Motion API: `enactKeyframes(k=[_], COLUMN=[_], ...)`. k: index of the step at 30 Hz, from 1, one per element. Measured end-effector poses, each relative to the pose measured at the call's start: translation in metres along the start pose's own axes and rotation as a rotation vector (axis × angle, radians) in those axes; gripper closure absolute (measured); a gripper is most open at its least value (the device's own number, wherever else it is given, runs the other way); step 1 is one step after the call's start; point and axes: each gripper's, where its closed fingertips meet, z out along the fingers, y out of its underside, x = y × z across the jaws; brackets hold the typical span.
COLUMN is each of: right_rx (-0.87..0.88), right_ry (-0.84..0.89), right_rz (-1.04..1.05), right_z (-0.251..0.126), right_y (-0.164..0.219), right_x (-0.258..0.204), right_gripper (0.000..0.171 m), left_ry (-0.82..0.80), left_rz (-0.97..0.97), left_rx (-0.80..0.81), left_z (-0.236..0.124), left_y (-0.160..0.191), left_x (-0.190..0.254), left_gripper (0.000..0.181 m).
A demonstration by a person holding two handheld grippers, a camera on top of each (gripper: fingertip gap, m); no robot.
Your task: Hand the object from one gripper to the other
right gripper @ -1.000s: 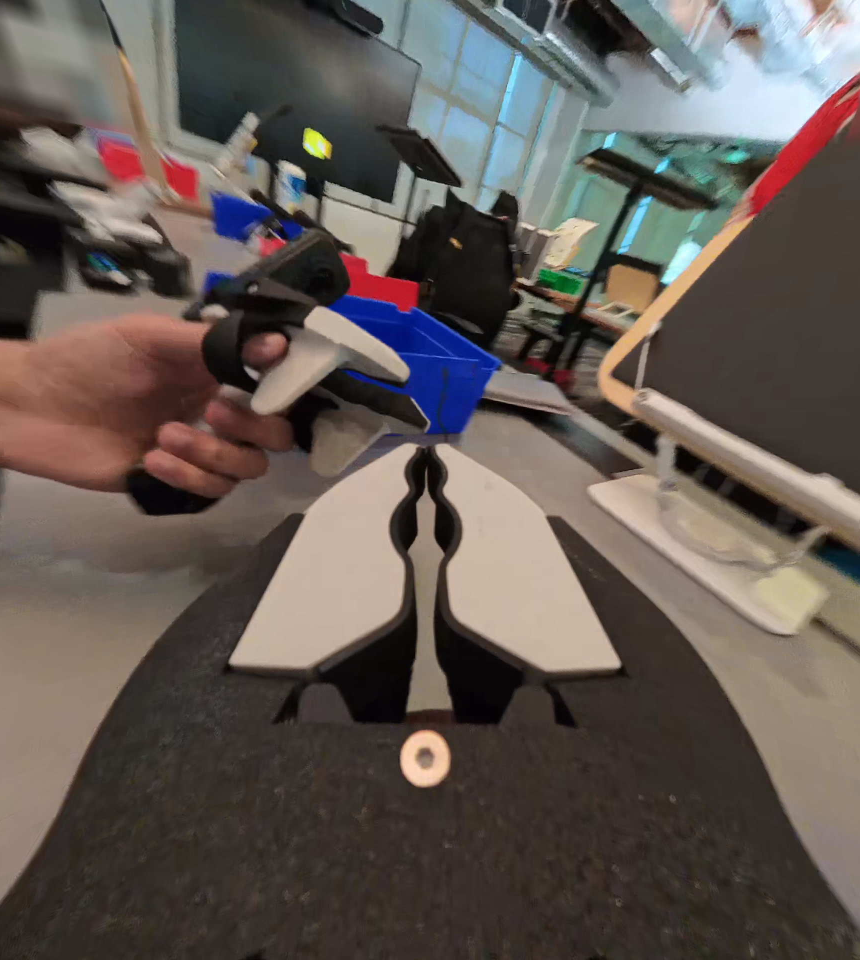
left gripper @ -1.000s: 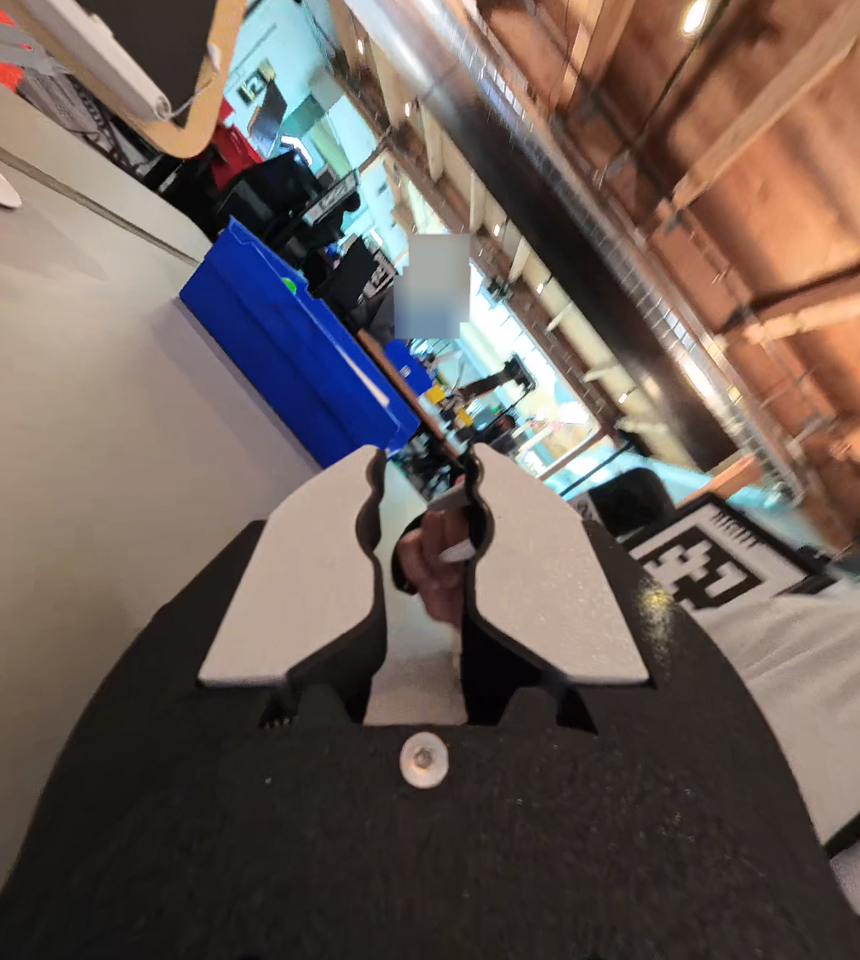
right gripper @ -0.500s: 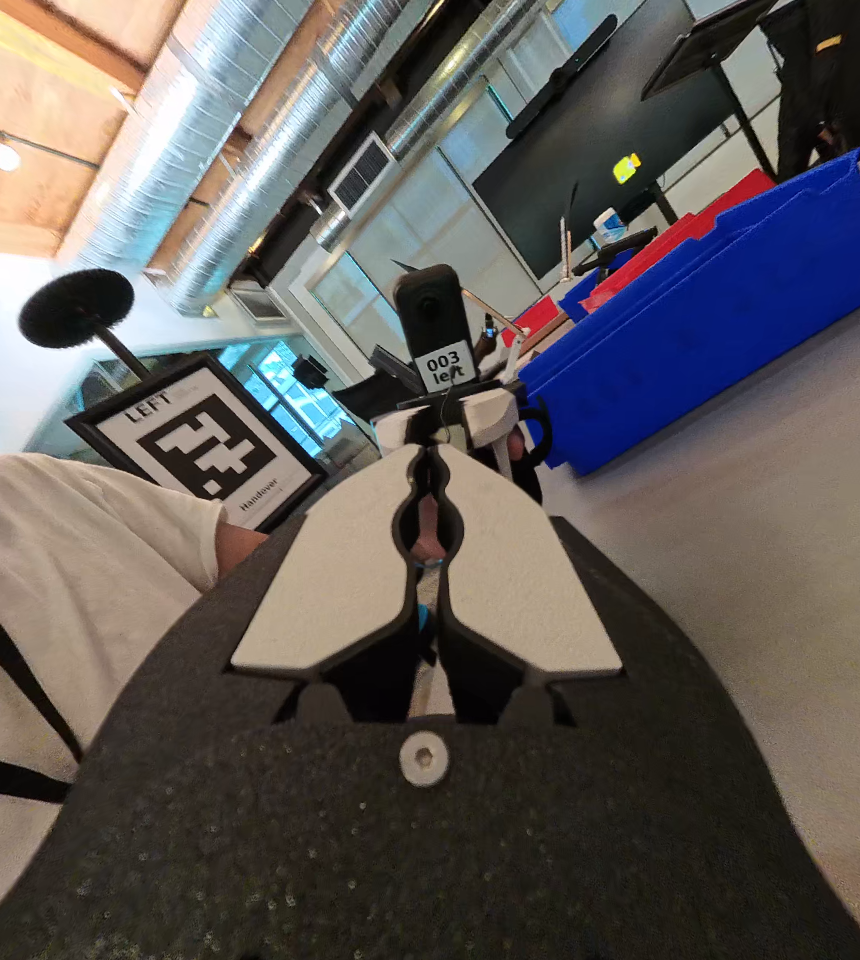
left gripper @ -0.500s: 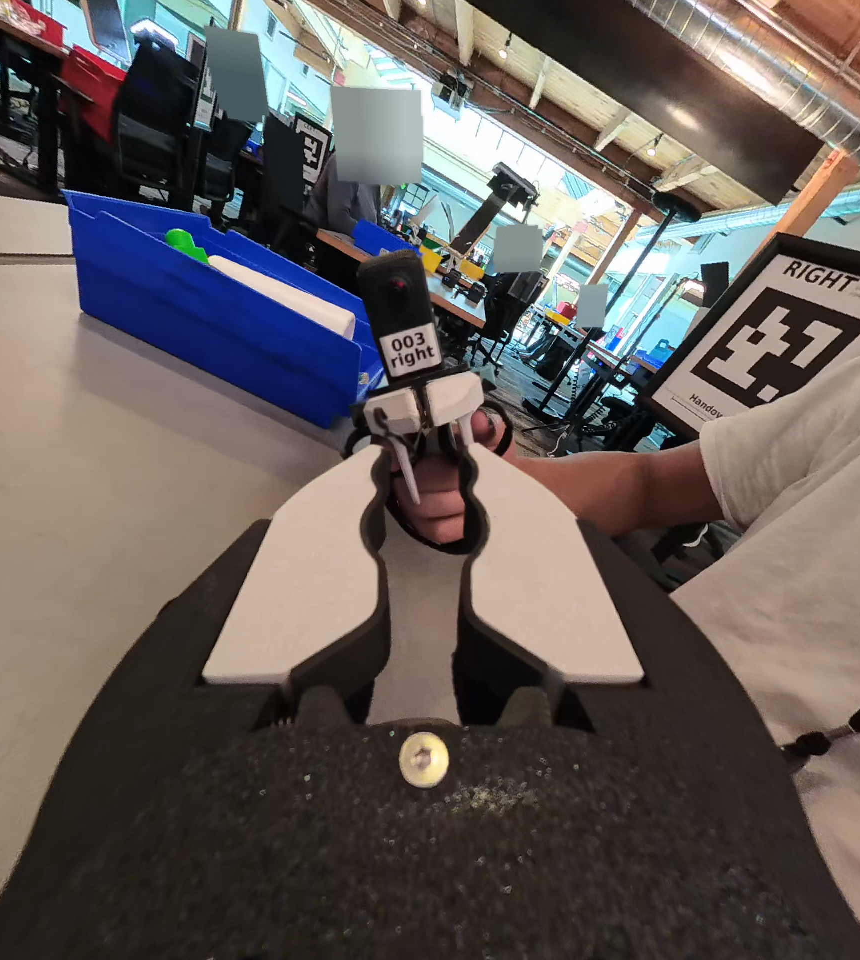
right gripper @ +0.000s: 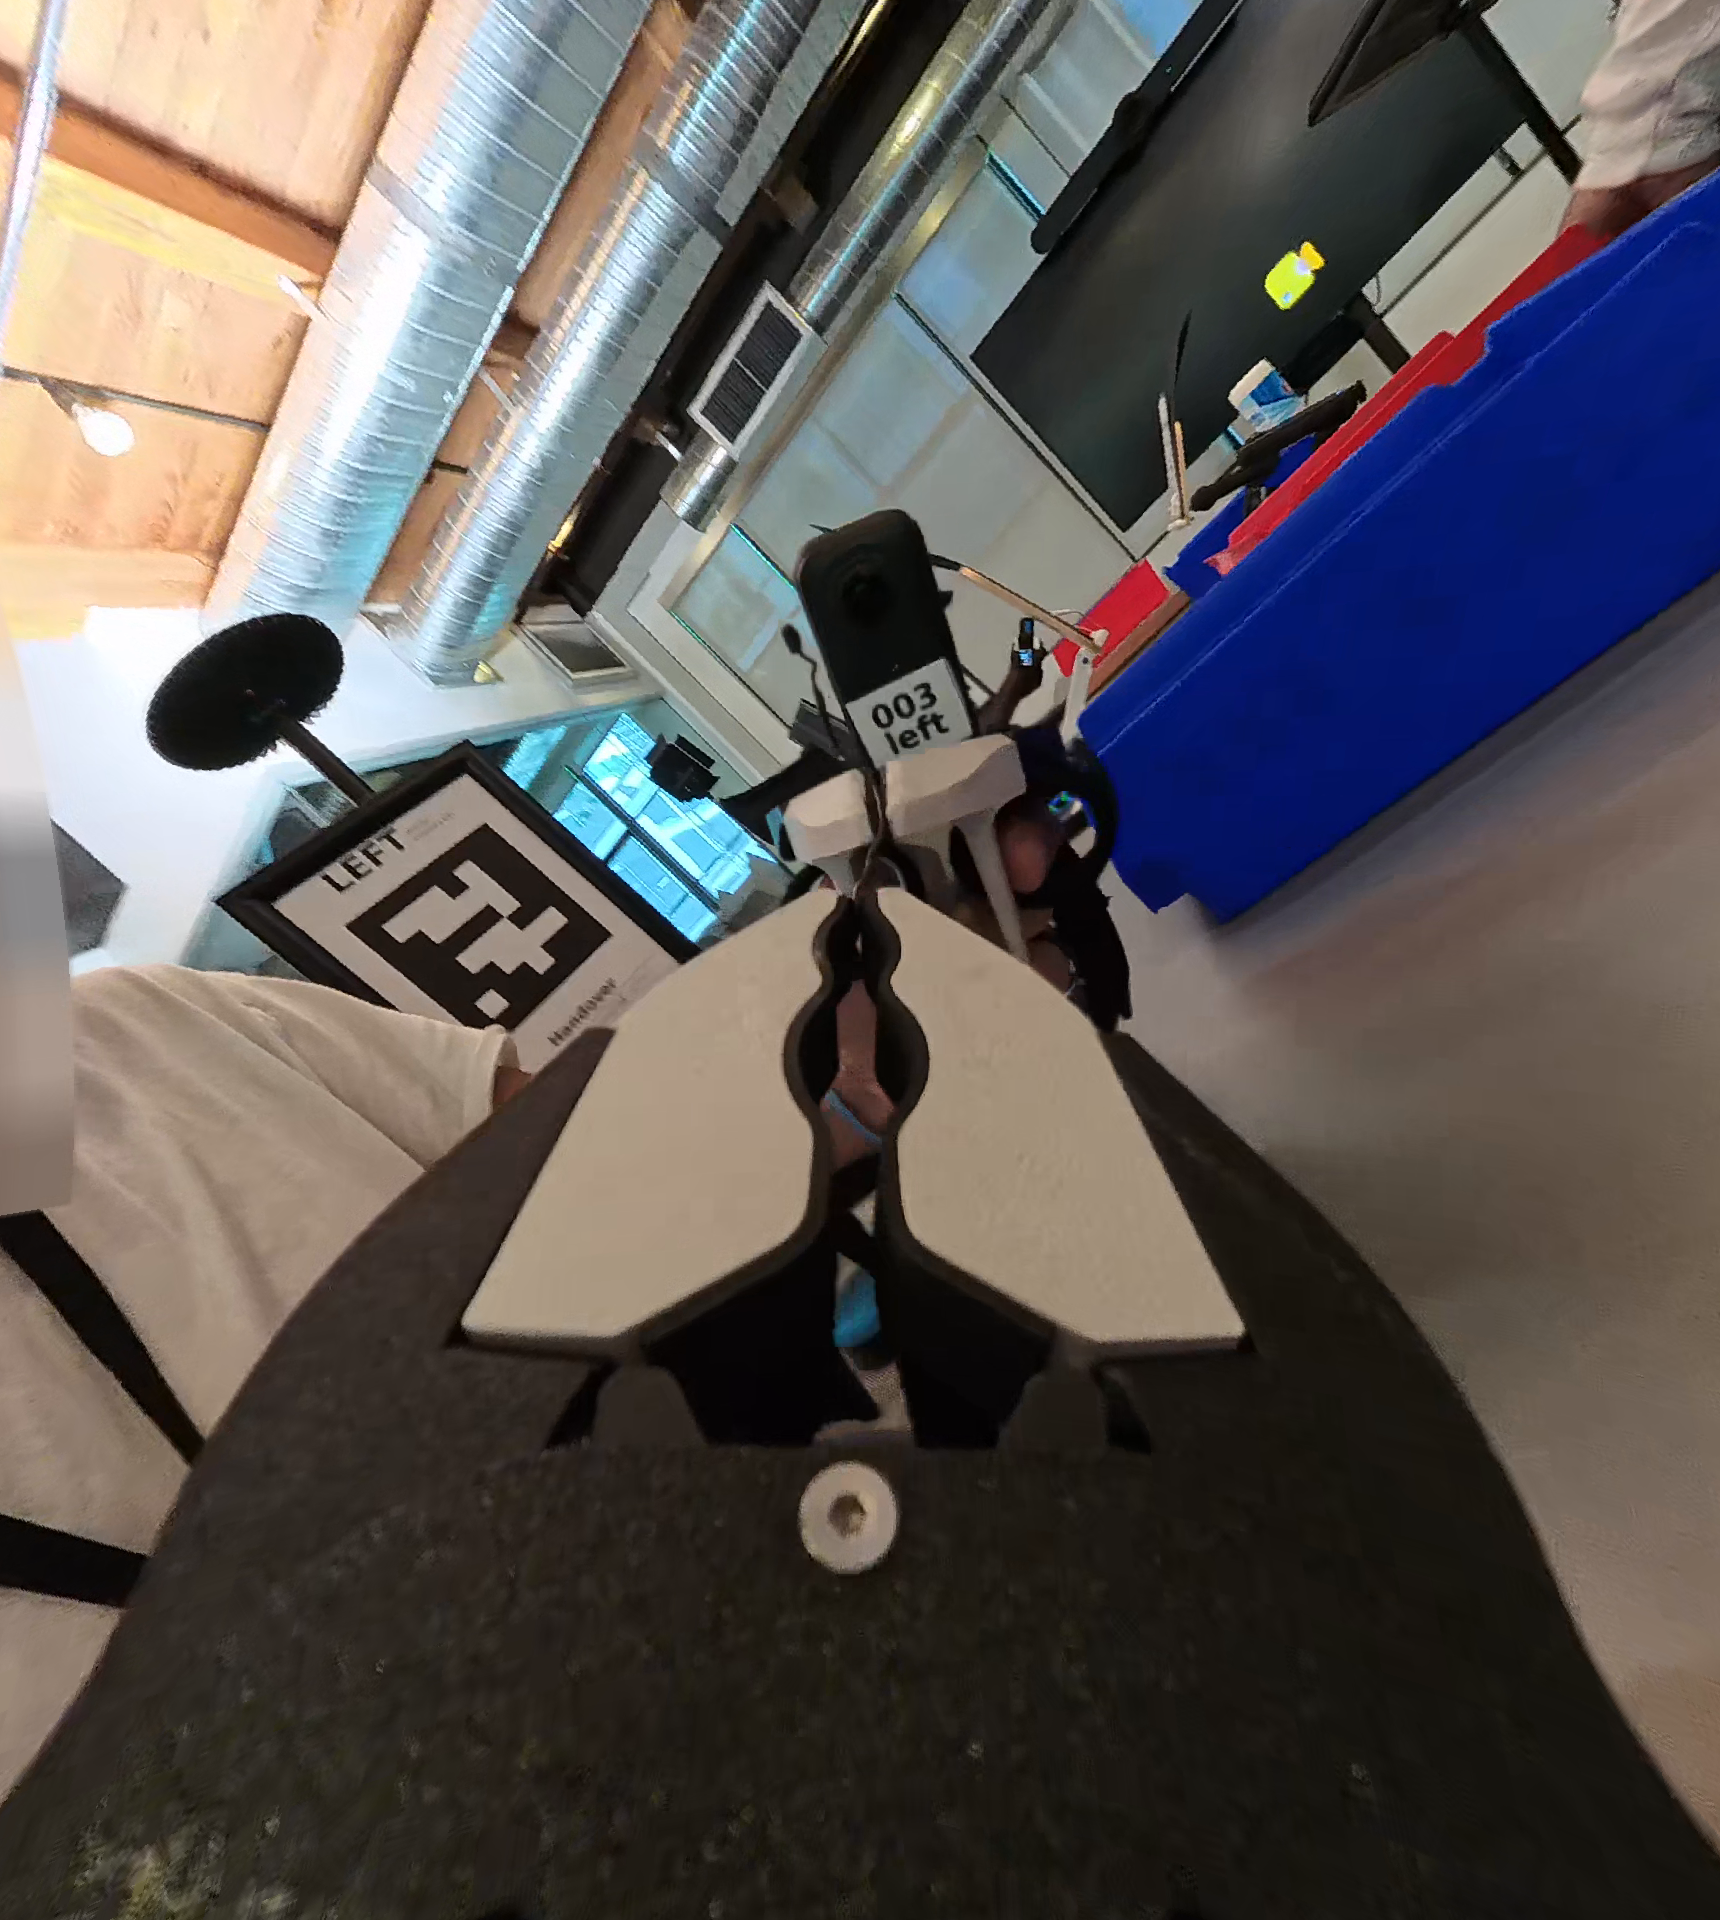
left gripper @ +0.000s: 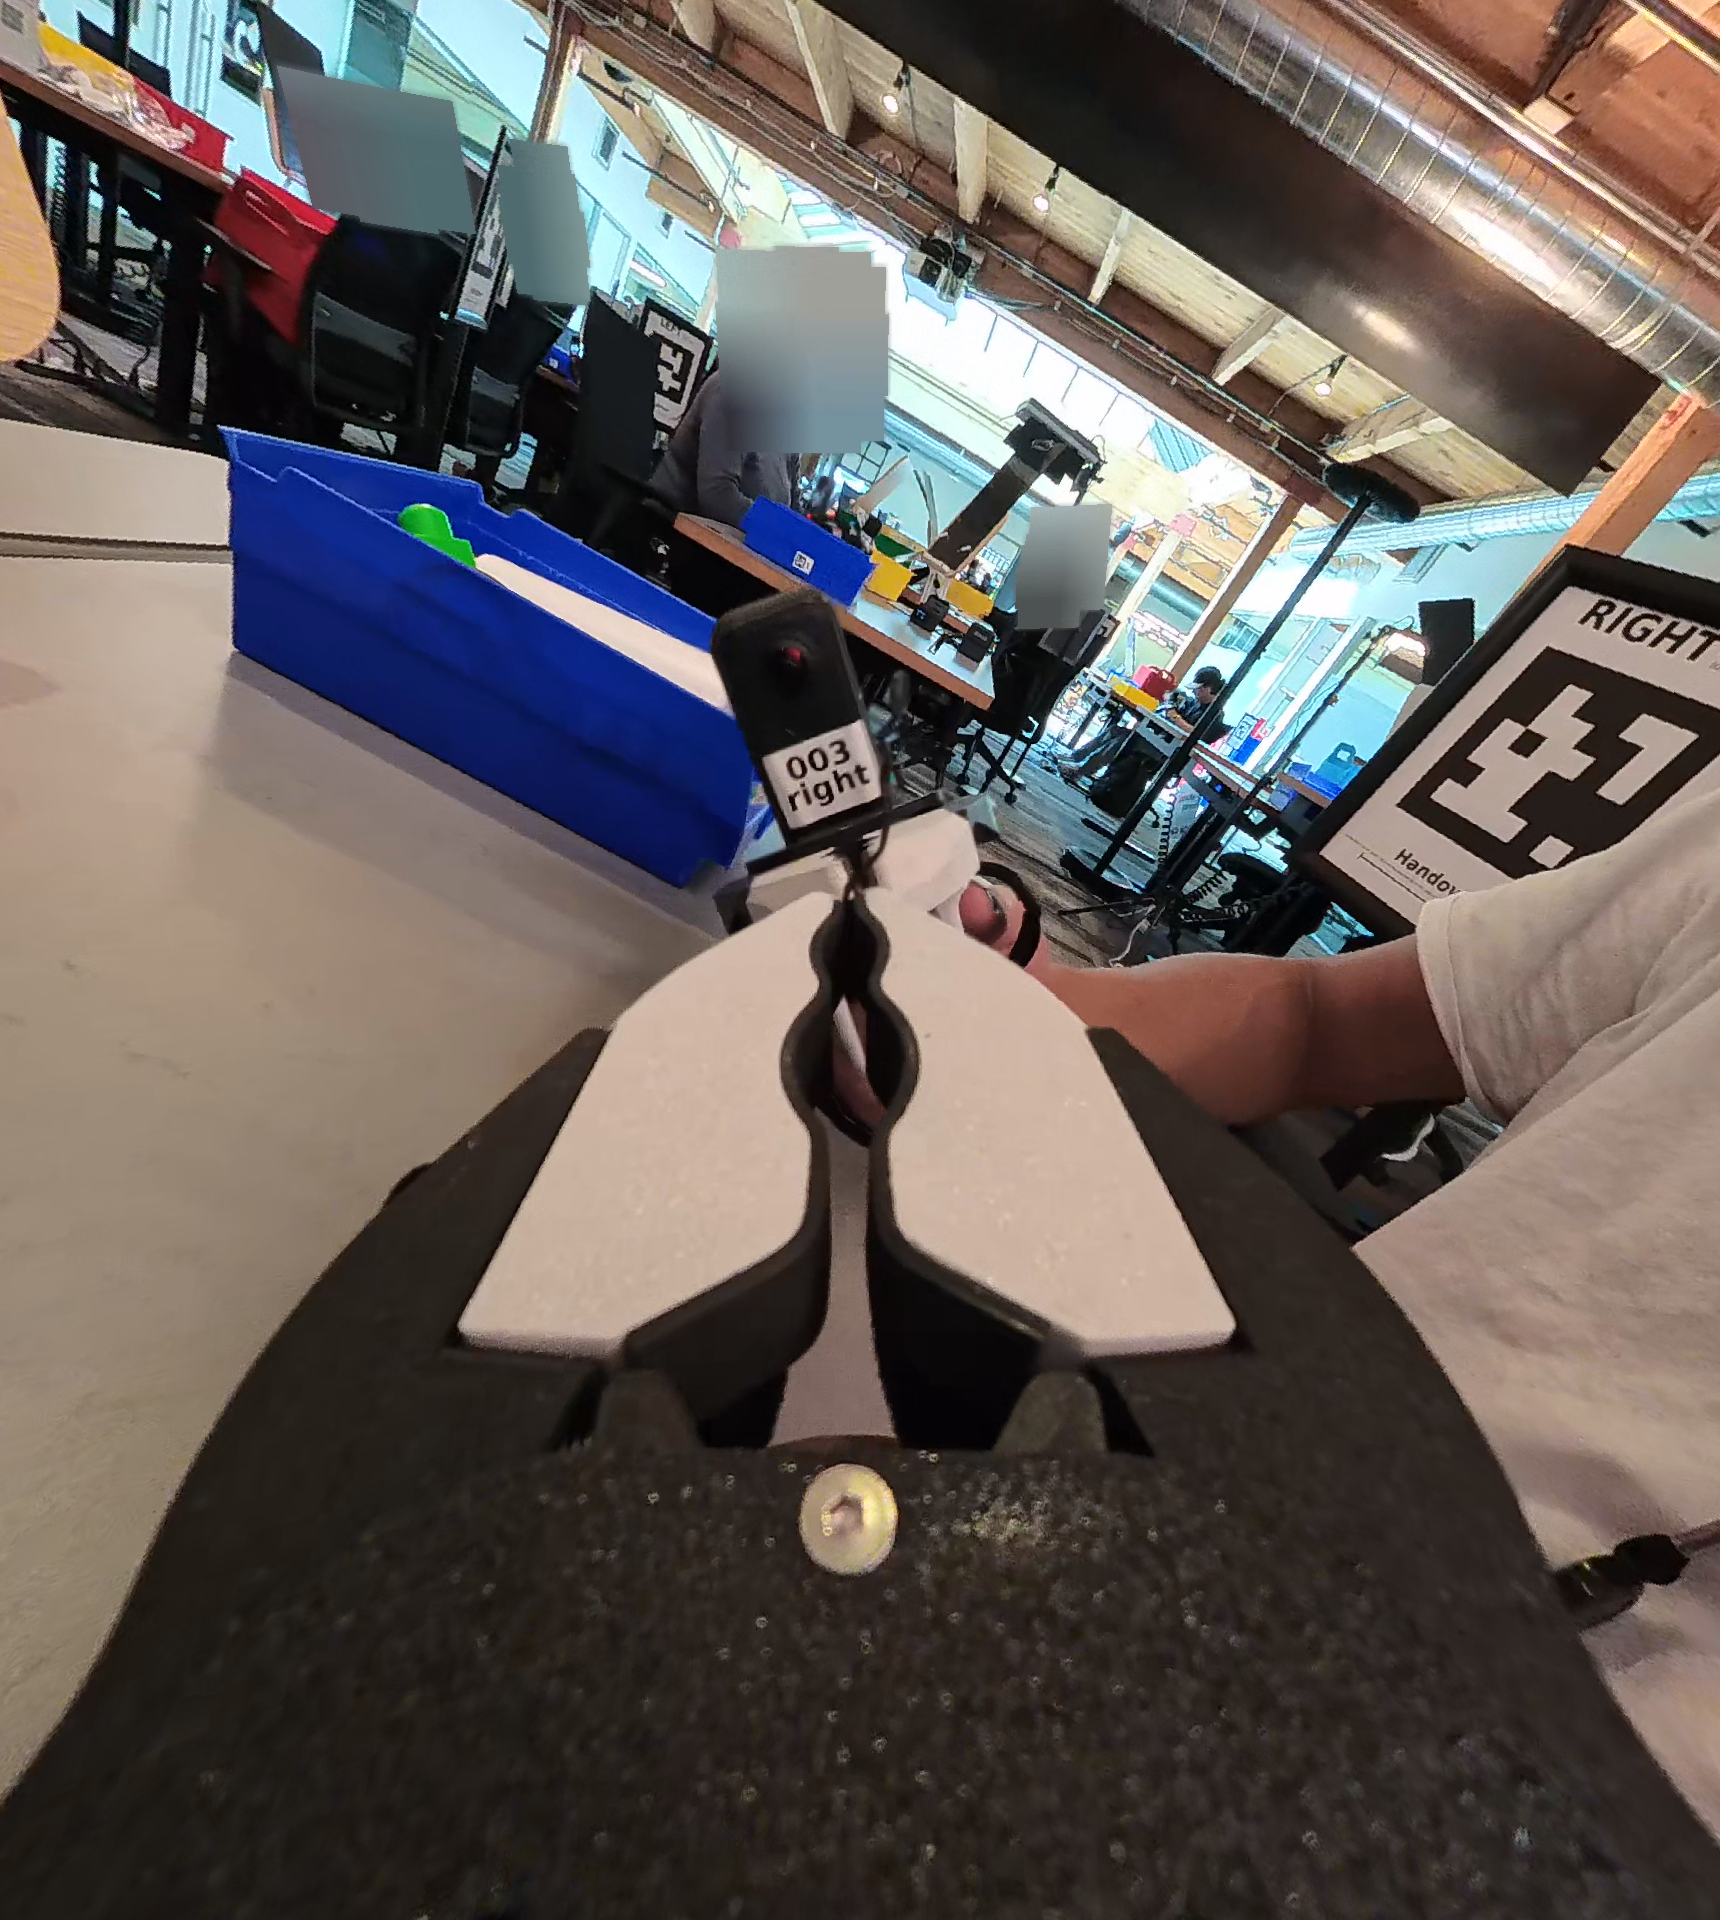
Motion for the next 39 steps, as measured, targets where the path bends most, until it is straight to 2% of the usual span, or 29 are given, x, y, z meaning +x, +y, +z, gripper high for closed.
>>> enactKeyframes(k=[11,18,22,26,29,32,34,39], right_rx=[0.066,0.074,0.038,-0.135,-0.333,-0.337,-0.345,-0.341], right_ry=[-0.066,0.010,0.203,0.232,0.155,0.120,0.107,0.125], right_rz=[0.124,0.090,-0.122,-0.315,-0.236,-0.184,-0.195,-0.184], right_z=[0.004,0.001,-0.013,-0.017,-0.008,-0.002,0.000,-0.002], right_y=[-0.002,-0.004,-0.014,-0.003,0.035,0.043,0.044,0.042], right_x=[-0.002,0.010,0.025,0.014,0.011,0.012,0.010,0.014], right_gripper=[0.171,0.170,0.145,0.154,0.145,0.154,0.170,0.171], left_ry=[-0.009,-0.030,-0.052,-0.036,0.027,0.039,0.032,0.005], left_rz=[0.022,0.009,-0.008,0.089,0.106,0.129,0.144,0.146], left_rx=[0.008,-0.045,-0.160,-0.430,-0.504,-0.548,-0.565,-0.554], left_z=[0.003,0.003,0.002,0.004,0.013,0.017,0.018,0.017], left_y=[0.001,0.006,0.021,0.061,0.076,0.087,0.090,0.089], left_x=[0.001,-0.004,-0.011,-0.008,0.006,0.011,0.012,0.006], left_gripper=[0.178,0.181,0.181,0.181,0.180,0.180,0.180,0.180])
